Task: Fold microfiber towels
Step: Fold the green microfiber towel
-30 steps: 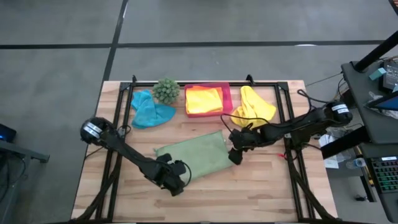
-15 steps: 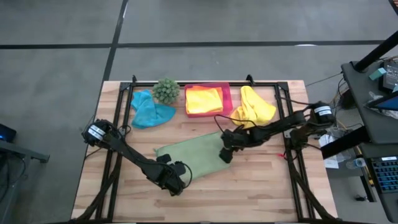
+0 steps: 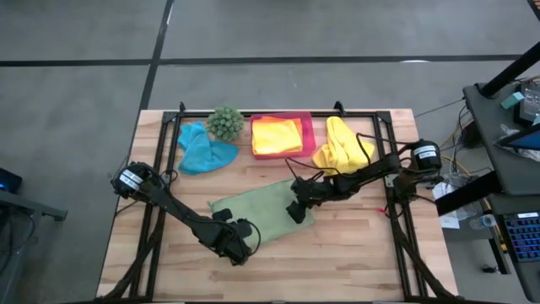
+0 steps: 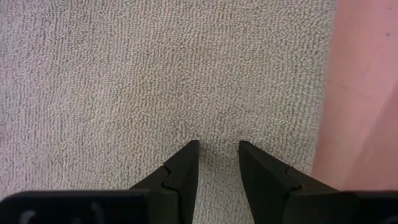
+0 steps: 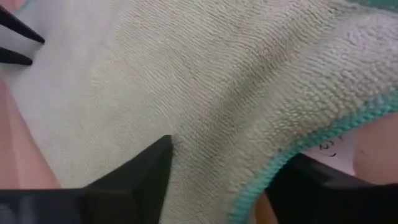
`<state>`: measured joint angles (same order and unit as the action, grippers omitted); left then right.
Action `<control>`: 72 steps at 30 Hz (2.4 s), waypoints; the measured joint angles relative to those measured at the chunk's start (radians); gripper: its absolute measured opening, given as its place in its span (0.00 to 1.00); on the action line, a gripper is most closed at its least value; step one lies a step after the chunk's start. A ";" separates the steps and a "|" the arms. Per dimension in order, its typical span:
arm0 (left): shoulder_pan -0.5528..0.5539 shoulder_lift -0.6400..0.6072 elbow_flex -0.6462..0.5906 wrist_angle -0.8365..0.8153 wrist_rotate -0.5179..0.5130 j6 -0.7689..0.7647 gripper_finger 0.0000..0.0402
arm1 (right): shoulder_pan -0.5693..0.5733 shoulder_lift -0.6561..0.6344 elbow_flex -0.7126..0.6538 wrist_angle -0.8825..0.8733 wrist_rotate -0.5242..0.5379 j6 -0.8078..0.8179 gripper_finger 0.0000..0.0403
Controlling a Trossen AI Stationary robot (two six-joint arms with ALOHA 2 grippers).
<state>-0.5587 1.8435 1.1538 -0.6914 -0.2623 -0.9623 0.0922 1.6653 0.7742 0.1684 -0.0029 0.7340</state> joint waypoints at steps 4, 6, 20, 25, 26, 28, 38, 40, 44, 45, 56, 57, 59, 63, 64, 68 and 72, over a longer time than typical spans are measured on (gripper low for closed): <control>-0.010 -0.014 0.005 -0.039 0.019 0.000 0.25 | 0.001 -0.004 0.000 0.006 -0.001 -0.019 0.31; -0.026 -0.043 0.010 -0.089 0.019 -0.005 0.25 | 0.001 -0.012 0.000 -0.001 -0.003 -0.036 0.20; -0.256 -0.196 0.003 -0.276 -0.318 -0.284 0.25 | -0.003 -0.154 0.012 -0.130 -0.005 -0.014 0.02; -0.269 -0.196 0.003 -0.276 -0.351 -0.290 0.25 | 0.002 -0.117 0.088 -0.127 -0.005 -0.012 0.02; -0.269 -0.196 0.003 -0.275 -0.354 -0.290 0.25 | 0.005 -0.103 0.109 -0.129 -0.005 -0.016 0.02; -0.268 -0.196 0.003 -0.276 -0.361 -0.290 0.25 | 0.008 -0.073 0.155 -0.129 -0.005 -0.032 0.02; -0.301 -0.197 0.003 -0.287 -0.376 -0.317 0.25 | 0.027 0.106 0.404 -0.168 -0.006 -0.104 0.02; -0.310 -0.198 0.003 -0.289 -0.376 -0.327 0.25 | 0.032 0.141 0.449 -0.169 -0.006 -0.116 0.02; -0.328 -0.198 0.003 -0.296 -0.377 -0.352 0.25 | 0.048 0.215 0.543 -0.171 -0.018 -0.143 0.02; -0.332 -0.198 0.003 -0.297 -0.377 -0.362 0.25 | 0.049 0.235 0.565 -0.173 -0.024 -0.146 0.02; -0.359 -0.198 0.003 -0.296 -0.378 -0.394 0.25 | 0.054 0.418 0.768 -0.173 -0.024 -0.182 0.02; -0.360 -0.198 0.003 -0.296 -0.378 -0.394 0.25 | 0.053 0.428 0.780 -0.173 -0.024 -0.185 0.02; -0.360 -0.198 0.003 -0.296 -0.378 -0.394 0.25 | 0.052 0.450 0.805 -0.175 -0.024 -0.199 0.02; -0.360 -0.198 0.003 -0.295 -0.379 -0.394 0.25 | 0.052 0.481 0.848 -0.186 -0.024 -0.192 0.04; -0.360 -0.198 0.003 -0.295 -0.379 -0.394 0.25 | 0.052 0.487 0.855 -0.191 -0.024 -0.193 0.06; -0.360 -0.198 0.003 -0.295 -0.380 -0.394 0.25 | 0.051 0.498 0.875 -0.207 -0.023 -0.209 0.16; -0.360 -0.198 0.003 -0.294 -0.388 -0.394 0.25 | 0.051 0.497 0.882 -0.209 -0.022 -0.230 0.29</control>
<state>-0.9184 1.6451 1.1568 -0.9851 -0.6499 -1.3563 0.1436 2.1628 1.6565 -0.0406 -0.0248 0.5035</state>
